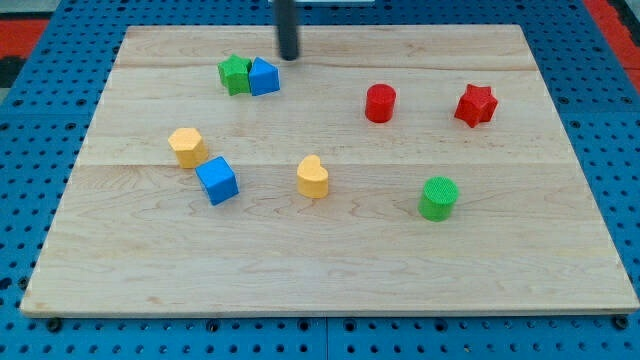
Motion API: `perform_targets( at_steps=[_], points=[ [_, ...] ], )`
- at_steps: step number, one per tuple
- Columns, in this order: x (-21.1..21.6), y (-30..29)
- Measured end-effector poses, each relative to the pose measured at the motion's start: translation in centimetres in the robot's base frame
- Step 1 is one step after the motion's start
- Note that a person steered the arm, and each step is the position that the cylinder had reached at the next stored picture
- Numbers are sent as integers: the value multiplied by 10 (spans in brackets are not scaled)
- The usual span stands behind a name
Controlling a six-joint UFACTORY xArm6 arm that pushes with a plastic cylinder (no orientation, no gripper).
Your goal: Move green star along with blue triangle to red circle
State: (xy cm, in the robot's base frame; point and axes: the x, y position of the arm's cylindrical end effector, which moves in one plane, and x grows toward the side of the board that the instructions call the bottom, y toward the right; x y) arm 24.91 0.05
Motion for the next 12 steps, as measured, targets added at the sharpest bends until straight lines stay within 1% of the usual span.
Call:
perform_targets(
  at_steps=[1, 2, 3, 4, 5, 6, 7, 8, 9, 10, 11, 12],
  points=[
    [34, 21],
    [73, -2],
    [33, -62],
    [-5, -136],
    [-8, -219],
    [22, -188],
    [23, -66],
    [49, -58],
    [42, -132],
    [9, -158],
    [46, -216],
    [85, -184]
  ],
)
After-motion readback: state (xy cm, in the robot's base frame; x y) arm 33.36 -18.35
